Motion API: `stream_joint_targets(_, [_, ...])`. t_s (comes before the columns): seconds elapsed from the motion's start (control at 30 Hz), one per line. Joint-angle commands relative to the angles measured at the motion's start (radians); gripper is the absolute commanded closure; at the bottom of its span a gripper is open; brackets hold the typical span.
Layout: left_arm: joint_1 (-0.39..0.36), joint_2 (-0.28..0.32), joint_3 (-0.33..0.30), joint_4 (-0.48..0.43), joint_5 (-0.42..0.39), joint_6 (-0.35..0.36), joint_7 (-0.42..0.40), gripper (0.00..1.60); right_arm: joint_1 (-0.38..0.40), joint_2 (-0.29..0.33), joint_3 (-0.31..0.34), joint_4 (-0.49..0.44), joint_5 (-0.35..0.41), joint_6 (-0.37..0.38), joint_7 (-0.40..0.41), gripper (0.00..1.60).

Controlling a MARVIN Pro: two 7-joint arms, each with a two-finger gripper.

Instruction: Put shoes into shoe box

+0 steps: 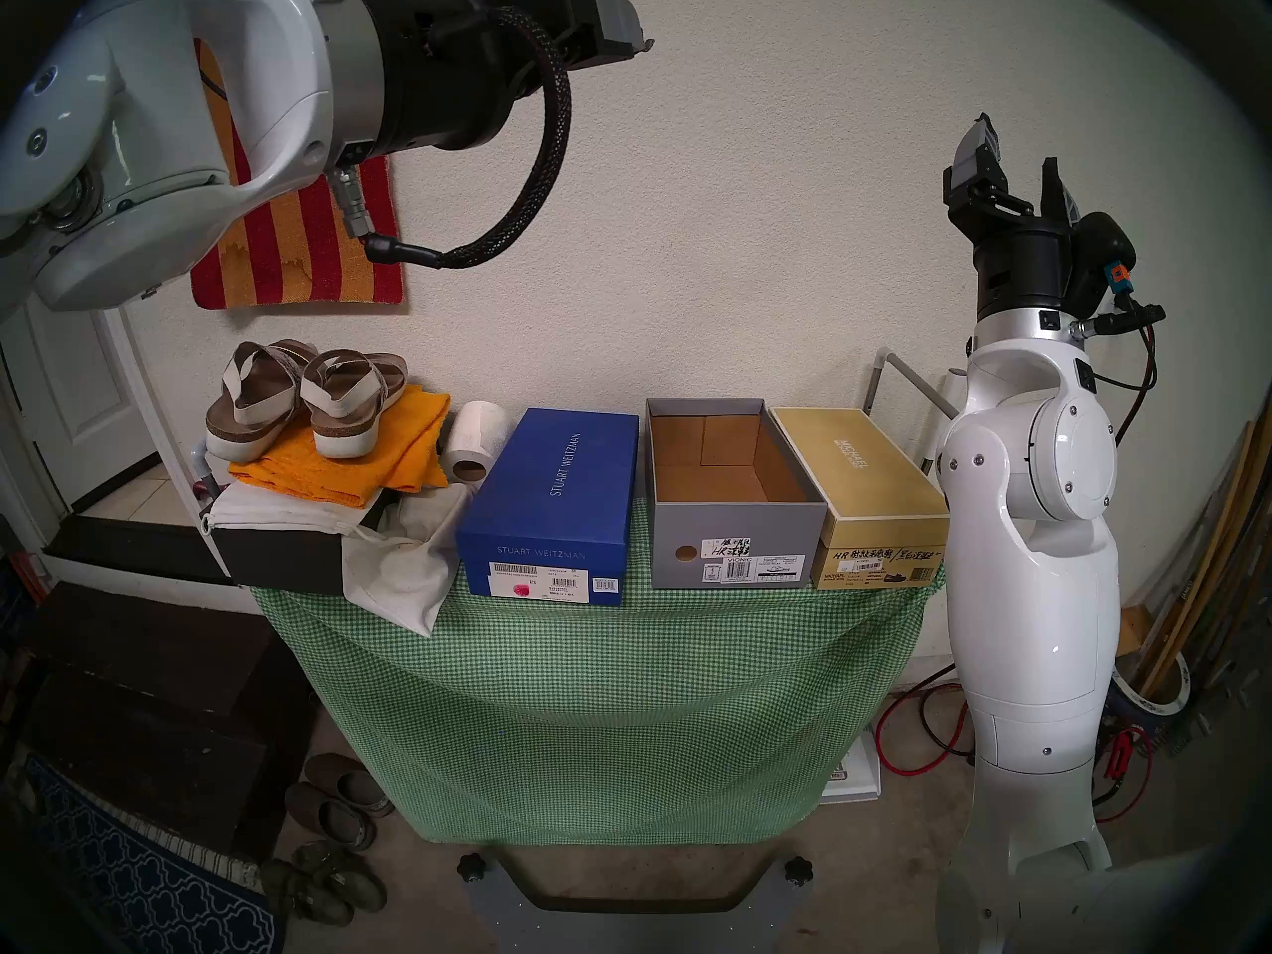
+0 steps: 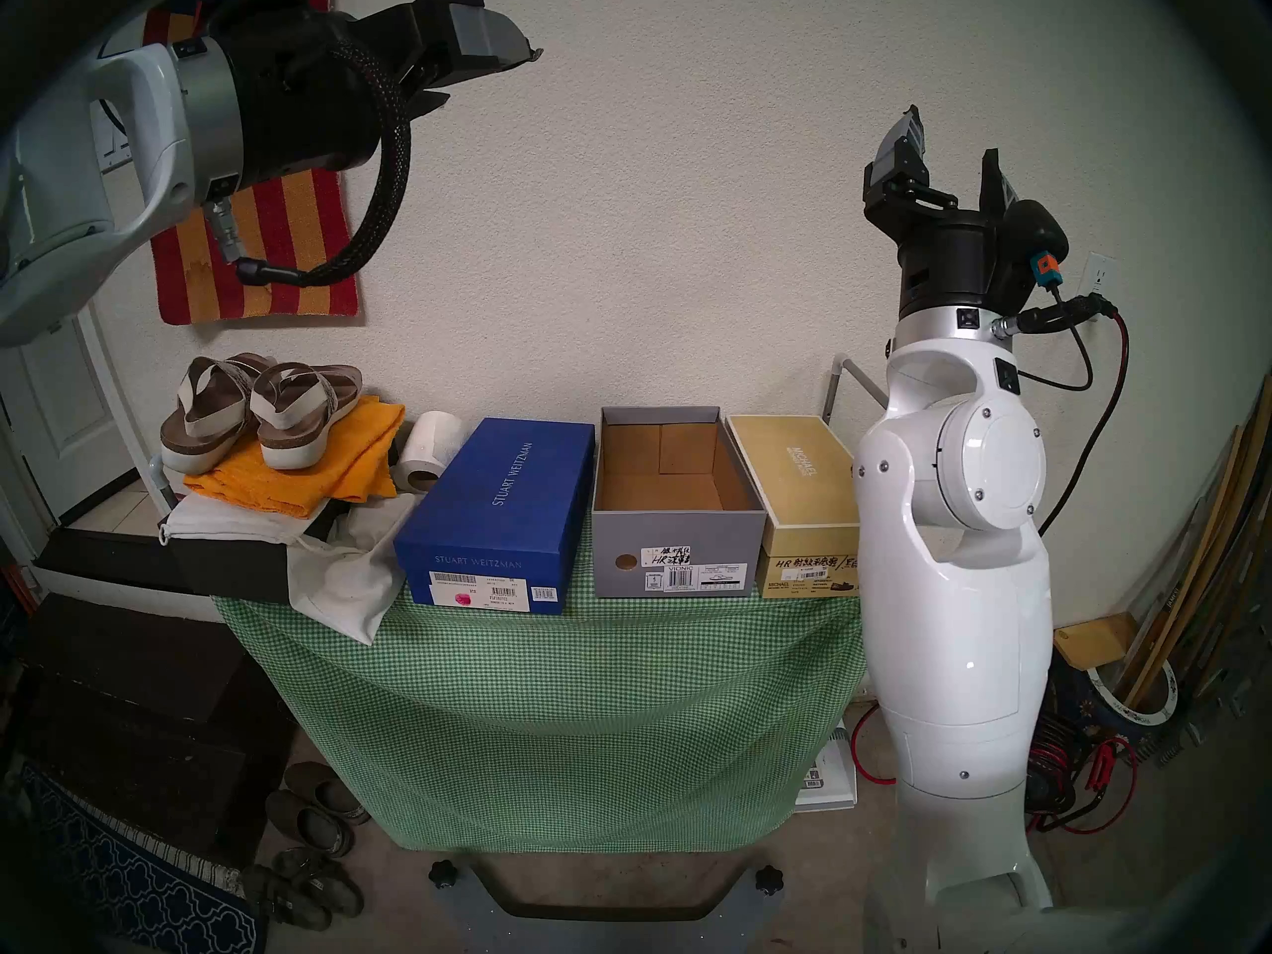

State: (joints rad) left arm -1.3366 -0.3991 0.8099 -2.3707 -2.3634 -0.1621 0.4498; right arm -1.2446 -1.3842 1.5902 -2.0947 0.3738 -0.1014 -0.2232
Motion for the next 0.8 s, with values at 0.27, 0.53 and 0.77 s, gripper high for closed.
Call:
stream_joint_targets(0.27, [-0.028,-0.015,0.005,0.008,0.012,0.064,0.023,0.00,0.000,0.000,0.000,0.000,0.000,0.000,0.000,0.00])
stream_joint_targets(0.53, [-0.060,-0.035,0.009,0.021,0.038,0.161,0.050,0.00,0.000,0.000,0.001,0.000,0.000,0.000,0.000,0.00])
stream_joint_targets(0.77, [-0.098,-0.074,0.004,0.037,0.042,0.275,0.096,0.00,0.000,0.000,0.001,0.000,0.000,0.000,0.000,0.00])
